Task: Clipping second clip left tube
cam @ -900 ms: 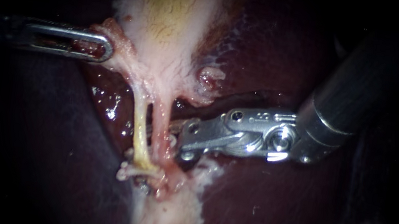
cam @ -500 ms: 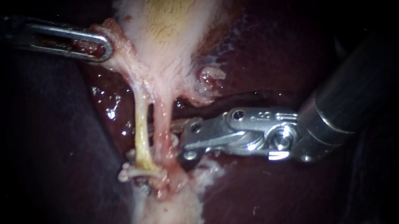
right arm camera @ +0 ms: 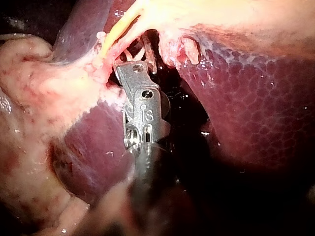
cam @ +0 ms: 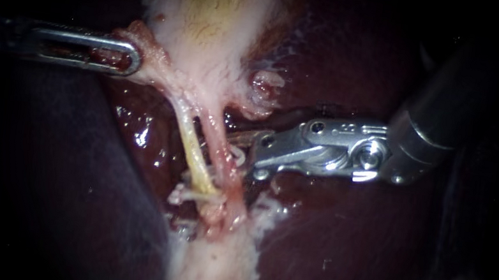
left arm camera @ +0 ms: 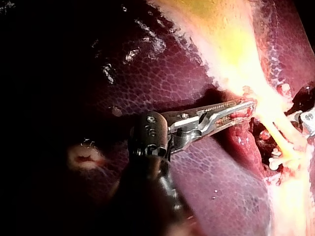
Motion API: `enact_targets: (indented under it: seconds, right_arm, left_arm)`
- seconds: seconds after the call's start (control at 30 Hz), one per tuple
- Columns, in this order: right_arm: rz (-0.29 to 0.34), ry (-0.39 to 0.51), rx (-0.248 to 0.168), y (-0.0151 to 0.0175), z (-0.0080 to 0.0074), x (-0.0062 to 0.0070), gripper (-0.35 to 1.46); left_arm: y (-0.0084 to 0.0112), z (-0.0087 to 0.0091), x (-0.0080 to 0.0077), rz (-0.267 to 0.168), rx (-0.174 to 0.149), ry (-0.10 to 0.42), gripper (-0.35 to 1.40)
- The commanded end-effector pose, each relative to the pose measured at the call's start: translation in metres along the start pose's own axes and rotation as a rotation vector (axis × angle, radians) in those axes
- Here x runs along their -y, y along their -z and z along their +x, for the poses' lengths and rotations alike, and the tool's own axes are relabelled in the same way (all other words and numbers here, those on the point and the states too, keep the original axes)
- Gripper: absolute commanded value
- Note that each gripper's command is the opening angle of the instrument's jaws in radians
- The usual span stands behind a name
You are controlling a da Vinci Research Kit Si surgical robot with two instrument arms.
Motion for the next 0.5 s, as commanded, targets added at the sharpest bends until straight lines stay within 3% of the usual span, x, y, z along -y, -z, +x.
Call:
enact_targets:
  seconds: [0.03,0.23,0.5]
  right_arm:
    - [-0.010,-0.001,0.008,0.0001,-0.0001,-0.0001,0.28]
    - [-0.044,0.011,0.044,0.0011,-0.0007,-0.0007,0.30]
    - [-0.066,0.016,0.048,0.0044,-0.0017,-0.0007,0.33]
  left_arm:
    - [0.0000,0.0000,0.0000,0.001,0.000,0.000,-0.35]
    - [0.0000,0.0000,0.0000,0.001,0.000,0.000,-0.35]
    - [0.0000,-0.0001,0.0000,0.001,0.000,-0.001,-0.35]
